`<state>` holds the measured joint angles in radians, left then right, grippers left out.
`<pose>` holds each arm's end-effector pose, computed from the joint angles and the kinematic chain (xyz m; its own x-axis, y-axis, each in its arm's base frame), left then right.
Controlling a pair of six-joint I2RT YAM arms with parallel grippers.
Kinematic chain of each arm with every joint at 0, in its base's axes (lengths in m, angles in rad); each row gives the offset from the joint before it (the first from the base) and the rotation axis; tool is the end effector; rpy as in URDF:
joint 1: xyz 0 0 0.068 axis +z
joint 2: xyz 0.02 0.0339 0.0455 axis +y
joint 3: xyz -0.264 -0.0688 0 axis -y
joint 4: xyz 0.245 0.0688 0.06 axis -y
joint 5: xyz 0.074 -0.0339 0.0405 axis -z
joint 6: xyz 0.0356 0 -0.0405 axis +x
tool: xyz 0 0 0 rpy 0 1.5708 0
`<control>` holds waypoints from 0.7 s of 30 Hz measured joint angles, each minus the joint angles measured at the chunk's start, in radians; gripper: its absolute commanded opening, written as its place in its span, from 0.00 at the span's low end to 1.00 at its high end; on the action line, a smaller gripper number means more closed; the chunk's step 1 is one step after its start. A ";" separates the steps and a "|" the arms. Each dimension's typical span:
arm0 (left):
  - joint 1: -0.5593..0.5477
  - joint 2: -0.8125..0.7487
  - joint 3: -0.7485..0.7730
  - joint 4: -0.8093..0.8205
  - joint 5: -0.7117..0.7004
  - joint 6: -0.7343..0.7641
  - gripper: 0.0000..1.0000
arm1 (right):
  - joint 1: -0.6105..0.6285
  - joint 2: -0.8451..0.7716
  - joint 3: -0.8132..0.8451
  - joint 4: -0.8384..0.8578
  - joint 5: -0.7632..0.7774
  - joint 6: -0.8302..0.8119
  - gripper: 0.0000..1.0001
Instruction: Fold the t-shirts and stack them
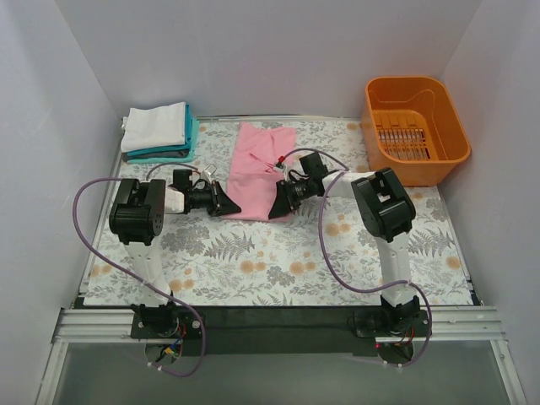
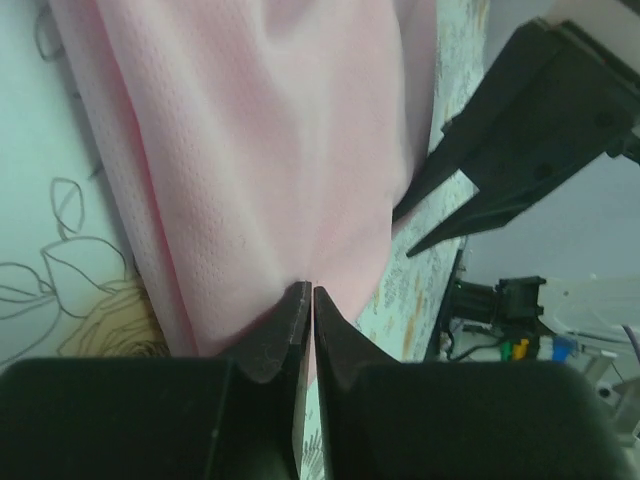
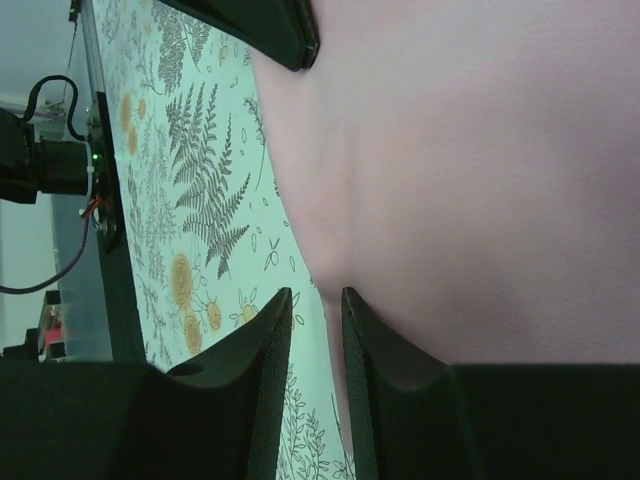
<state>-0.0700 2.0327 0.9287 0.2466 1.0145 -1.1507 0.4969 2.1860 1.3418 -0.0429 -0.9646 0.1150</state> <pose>0.3592 -0.0555 0.0879 -0.8475 -0.4239 0.3194 -0.4475 0.2473 -0.8594 0.3724 0.2352 0.1127 -0.7605 -0.3380 -0.5544 -0.6449 0.2941 0.7054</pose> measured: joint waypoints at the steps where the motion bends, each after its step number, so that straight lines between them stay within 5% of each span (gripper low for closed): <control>1: 0.000 0.012 -0.005 -0.004 0.001 -0.010 0.07 | -0.003 -0.004 -0.001 0.001 0.005 -0.001 0.29; 8: 0.002 -0.020 -0.114 0.016 0.053 -0.095 0.08 | -0.006 -0.074 -0.103 0.015 0.023 -0.019 0.30; 12: 0.001 -0.111 -0.195 -0.067 0.069 -0.062 0.19 | 0.001 -0.169 -0.184 -0.047 0.051 -0.067 0.39; 21: -0.002 -0.533 -0.116 -0.361 -0.036 0.399 0.35 | 0.016 -0.537 -0.207 -0.228 0.246 -0.460 0.54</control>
<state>-0.0715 1.4994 0.8127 -0.1146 0.9783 -0.7517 0.5129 1.6493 1.1347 -0.2710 -0.7181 -0.3447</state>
